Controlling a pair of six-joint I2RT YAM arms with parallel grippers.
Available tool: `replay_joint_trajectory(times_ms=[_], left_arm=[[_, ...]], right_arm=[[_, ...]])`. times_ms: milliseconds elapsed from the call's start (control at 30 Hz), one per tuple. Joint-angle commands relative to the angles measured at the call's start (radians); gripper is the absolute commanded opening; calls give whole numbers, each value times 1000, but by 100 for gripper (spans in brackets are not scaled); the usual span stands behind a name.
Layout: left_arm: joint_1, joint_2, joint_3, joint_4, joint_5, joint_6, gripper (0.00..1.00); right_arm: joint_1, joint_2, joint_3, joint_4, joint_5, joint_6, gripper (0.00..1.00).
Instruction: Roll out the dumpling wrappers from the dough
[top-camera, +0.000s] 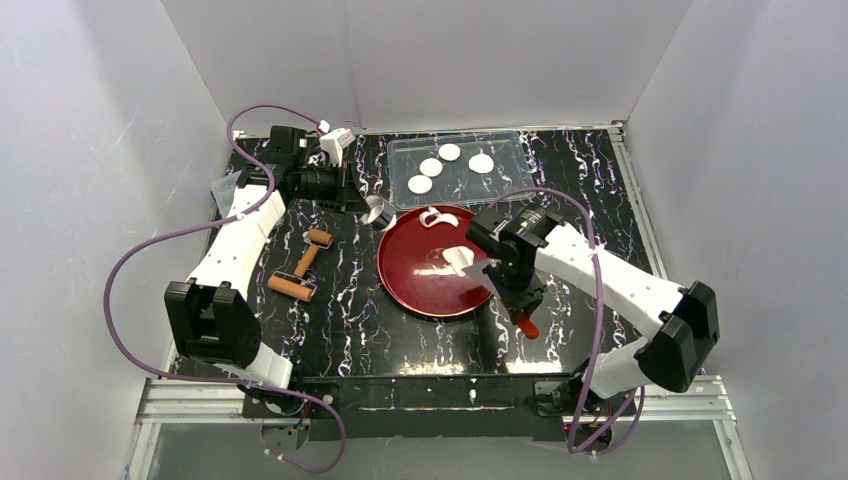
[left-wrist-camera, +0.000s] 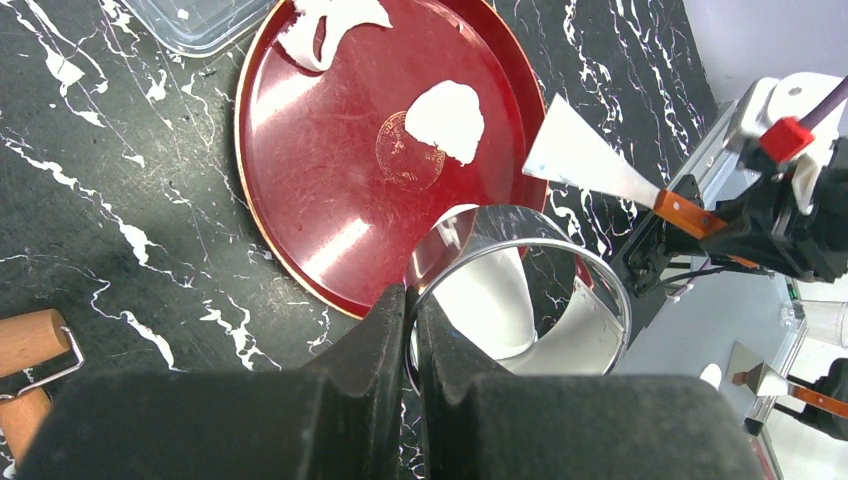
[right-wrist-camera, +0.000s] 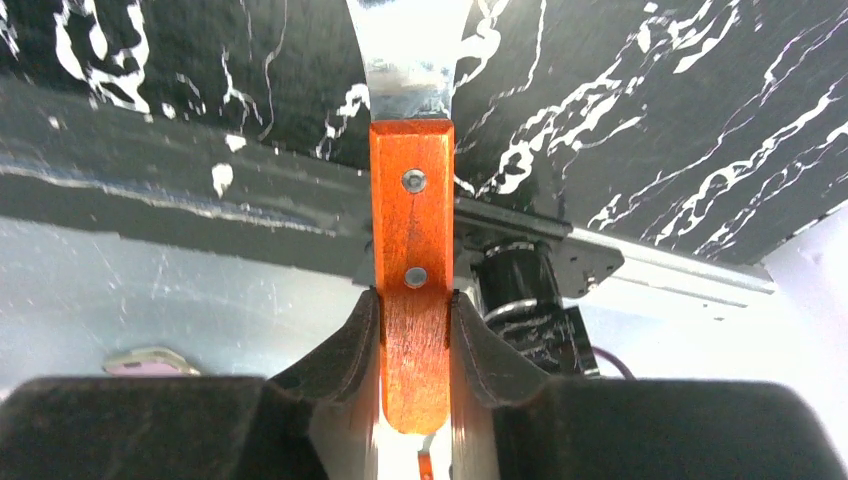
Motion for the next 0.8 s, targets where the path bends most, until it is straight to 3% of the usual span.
replay_joint_trajectory(times_ms=[0, 333, 767], left_arm=[[6, -40, 8, 7, 18, 5, 0], [6, -45, 1, 6, 20, 5, 0], [7, -63, 2, 8, 17, 4, 0]], right_arm=[[43, 3, -16, -92, -56, 25, 1], [48, 158, 18, -105, 32, -20, 1], [19, 282, 61, 33, 66, -35, 1]])
